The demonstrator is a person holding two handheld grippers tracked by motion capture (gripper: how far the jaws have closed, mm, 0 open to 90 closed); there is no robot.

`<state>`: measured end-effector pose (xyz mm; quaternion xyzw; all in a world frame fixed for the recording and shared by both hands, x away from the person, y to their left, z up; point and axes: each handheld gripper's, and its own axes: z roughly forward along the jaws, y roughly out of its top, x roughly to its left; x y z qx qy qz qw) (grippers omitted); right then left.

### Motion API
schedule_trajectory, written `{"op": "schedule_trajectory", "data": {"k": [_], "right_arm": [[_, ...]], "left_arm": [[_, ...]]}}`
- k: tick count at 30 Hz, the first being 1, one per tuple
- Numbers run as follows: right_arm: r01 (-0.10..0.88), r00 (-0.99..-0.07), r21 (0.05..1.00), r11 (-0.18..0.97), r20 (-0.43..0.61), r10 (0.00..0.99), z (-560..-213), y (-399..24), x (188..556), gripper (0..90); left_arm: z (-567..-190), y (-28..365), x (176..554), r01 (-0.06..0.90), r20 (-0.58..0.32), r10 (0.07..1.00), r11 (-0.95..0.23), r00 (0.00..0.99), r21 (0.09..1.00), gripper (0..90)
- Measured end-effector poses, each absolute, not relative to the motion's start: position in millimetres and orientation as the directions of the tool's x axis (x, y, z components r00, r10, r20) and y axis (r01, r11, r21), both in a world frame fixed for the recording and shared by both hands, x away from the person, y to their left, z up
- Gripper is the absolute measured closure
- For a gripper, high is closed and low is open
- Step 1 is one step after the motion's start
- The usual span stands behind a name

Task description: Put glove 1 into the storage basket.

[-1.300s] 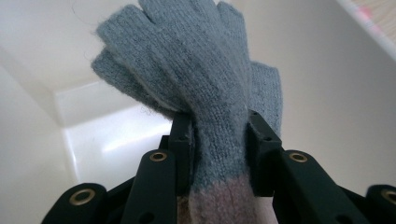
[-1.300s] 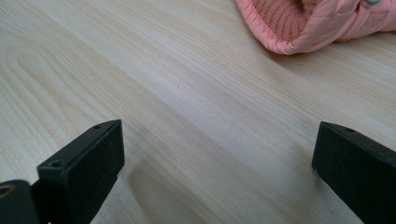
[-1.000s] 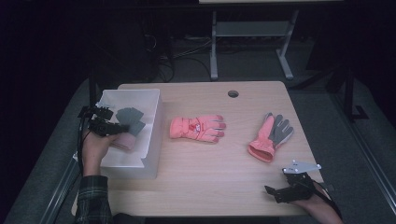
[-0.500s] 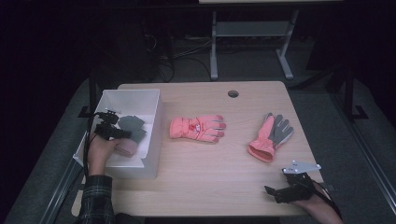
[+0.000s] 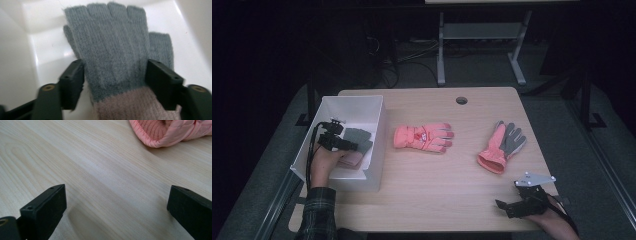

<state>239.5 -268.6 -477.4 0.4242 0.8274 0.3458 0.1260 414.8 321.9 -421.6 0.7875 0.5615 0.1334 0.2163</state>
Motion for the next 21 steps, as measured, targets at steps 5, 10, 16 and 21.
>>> {"op": "schedule_trajectory", "data": {"k": [5,10,16,21], "right_arm": [[0.611,-0.611,0.681,0.404,0.082,0.787,-477.4,-268.6,239.7,2.0],[0.612,-0.611,0.679,0.405,0.082,0.787,-477.4,-268.6,239.7,2.0],[0.618,-0.608,0.676,0.402,0.087,0.789,-477.2,-268.2,239.6,2.0],[0.616,-0.610,0.676,0.404,0.086,0.788,-477.3,-268.2,239.6,2.0]], "left_arm": [[-410.0,319.6,410.9,0.811,-0.029,0.939,-0.281,0.344,0.513,21.4],[-393.8,318.7,404.4,0.787,-0.043,0.931,-0.281,0.362,0.549,19.7],[-380.5,315.5,398.3,0.768,-0.092,0.906,-0.291,0.412,0.570,18.3],[-370.7,313.0,393.9,0.751,-0.112,0.892,-0.294,0.438,0.592,16.2]]}}
